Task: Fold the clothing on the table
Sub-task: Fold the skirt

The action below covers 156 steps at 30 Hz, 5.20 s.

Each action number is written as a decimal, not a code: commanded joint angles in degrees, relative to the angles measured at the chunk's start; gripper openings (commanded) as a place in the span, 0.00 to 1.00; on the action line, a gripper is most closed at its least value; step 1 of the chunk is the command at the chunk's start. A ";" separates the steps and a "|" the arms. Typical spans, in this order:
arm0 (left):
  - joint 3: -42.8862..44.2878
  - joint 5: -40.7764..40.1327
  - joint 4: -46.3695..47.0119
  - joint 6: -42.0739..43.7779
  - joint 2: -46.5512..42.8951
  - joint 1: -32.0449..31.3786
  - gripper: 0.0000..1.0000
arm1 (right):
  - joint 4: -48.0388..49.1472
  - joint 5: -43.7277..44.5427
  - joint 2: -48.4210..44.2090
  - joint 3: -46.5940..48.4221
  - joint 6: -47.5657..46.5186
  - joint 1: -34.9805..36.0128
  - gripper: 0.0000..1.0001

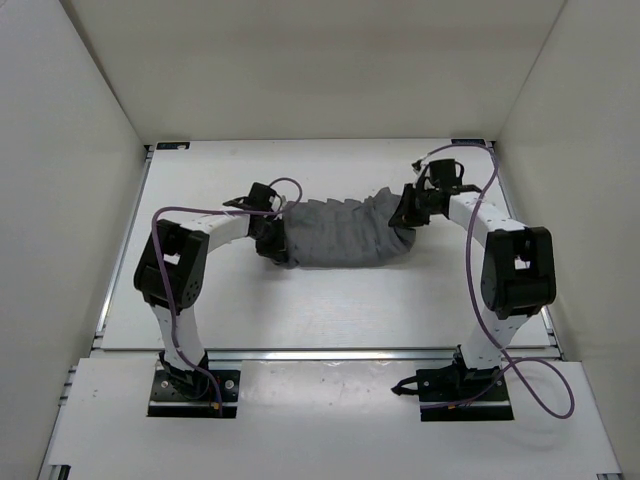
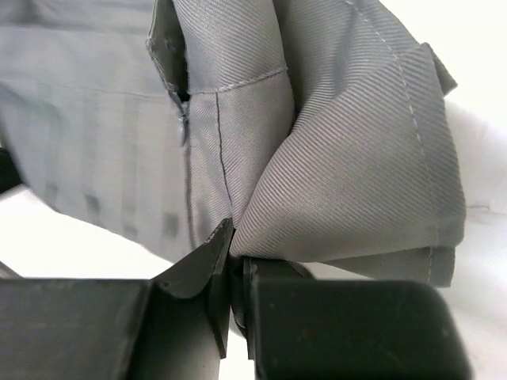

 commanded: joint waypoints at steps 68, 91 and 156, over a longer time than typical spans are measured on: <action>-6.21 26.73 29.68 -23.38 -17.10 2.55 0.18 | -3.18 0.45 9.81 18.69 1.92 16.04 0.00; 21.38 -15.89 3.77 0.87 6.46 -10.73 0.67 | -1.42 -3.51 11.93 14.74 0.33 14.11 0.00; 1.61 1.77 9.67 -3.87 -18.22 1.04 0.89 | -10.19 -2.47 8.16 30.12 -3.27 11.91 0.40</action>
